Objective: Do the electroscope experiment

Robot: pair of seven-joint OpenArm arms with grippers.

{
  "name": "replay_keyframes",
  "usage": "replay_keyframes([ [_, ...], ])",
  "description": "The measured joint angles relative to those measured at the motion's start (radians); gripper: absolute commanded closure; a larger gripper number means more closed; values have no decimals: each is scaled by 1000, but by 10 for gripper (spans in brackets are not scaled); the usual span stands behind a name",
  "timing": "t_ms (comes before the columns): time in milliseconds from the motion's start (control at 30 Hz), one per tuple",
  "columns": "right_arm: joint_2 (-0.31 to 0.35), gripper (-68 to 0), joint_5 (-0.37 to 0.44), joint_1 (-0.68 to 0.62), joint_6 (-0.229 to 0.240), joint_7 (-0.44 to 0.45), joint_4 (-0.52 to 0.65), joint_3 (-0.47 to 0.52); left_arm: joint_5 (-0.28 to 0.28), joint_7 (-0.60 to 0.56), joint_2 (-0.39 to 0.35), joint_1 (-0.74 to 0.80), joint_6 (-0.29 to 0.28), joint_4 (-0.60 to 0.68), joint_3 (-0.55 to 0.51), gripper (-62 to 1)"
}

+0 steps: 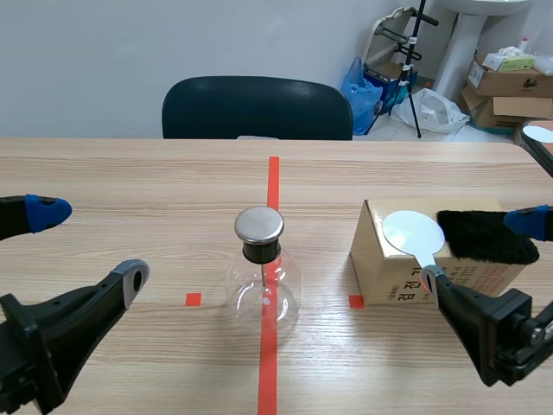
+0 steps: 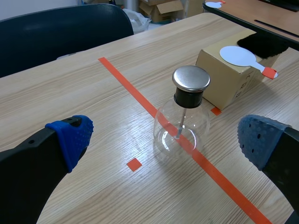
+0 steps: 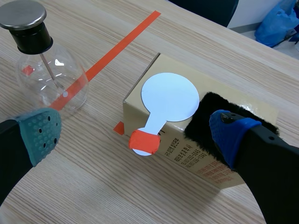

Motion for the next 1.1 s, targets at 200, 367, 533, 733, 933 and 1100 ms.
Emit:
replay_keyframes([
  [200,0,-679,0,0,0,12,0,0,0,0,3,0,1,0,0,-623],
  [367,0,-679,0,0,0,18,0,0,0,0,3,0,1,0,0,-623],
  [533,0,-679,0,0,0,18,0,0,0,0,3,0,1,0,0,-623],
  [733,0,-679,0,0,0,18,0,0,0,0,3,0,1,0,0,-623],
  [933,0,-679,-72,0,0,15,0,0,0,0,3,0,1,0,0,-623],
  [1100,0,-679,-147,-16,-1,45,0,0,0,0,2,-2,1,0,0,-623],
])
